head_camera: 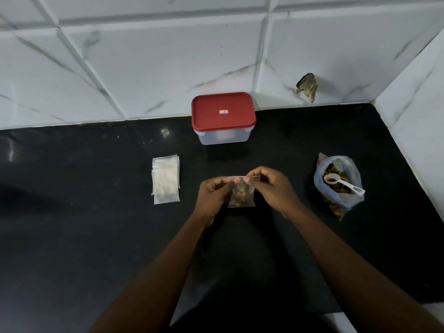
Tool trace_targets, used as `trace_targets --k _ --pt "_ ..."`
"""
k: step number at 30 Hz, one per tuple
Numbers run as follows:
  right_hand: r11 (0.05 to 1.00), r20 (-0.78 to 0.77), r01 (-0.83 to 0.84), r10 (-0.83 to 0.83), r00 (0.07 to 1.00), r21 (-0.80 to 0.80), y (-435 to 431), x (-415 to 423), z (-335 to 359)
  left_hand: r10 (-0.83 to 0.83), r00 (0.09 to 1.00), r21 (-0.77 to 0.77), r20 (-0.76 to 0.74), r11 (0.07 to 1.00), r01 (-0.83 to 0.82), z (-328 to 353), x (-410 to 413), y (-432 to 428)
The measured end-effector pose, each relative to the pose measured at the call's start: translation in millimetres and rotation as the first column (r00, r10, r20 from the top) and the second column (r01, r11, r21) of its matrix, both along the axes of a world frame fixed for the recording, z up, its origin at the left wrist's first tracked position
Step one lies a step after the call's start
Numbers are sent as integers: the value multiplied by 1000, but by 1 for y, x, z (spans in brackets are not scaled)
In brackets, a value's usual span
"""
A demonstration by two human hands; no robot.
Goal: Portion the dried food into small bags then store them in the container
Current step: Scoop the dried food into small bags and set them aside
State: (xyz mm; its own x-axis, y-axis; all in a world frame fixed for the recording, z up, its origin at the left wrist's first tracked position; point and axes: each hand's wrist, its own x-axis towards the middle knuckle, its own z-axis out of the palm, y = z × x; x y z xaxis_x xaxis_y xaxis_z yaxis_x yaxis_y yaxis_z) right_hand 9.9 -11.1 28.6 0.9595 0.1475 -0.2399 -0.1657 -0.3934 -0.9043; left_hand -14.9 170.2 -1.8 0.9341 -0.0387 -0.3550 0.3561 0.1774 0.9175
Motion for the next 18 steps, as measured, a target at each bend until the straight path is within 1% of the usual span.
trace_targets --k 8,13,18 --pt "1000 -41 -13 13 999 12 20 9 -8 58 998 -66 -21 996 -59 3 2 17" --pt "998 -30 -53 52 998 -20 26 13 -8 88 995 -57 -55 994 -91 -1 7 22" --pt "996 -23 26 -24 999 88 25 16 -9 115 989 -99 -97 987 -124 0 11 24"
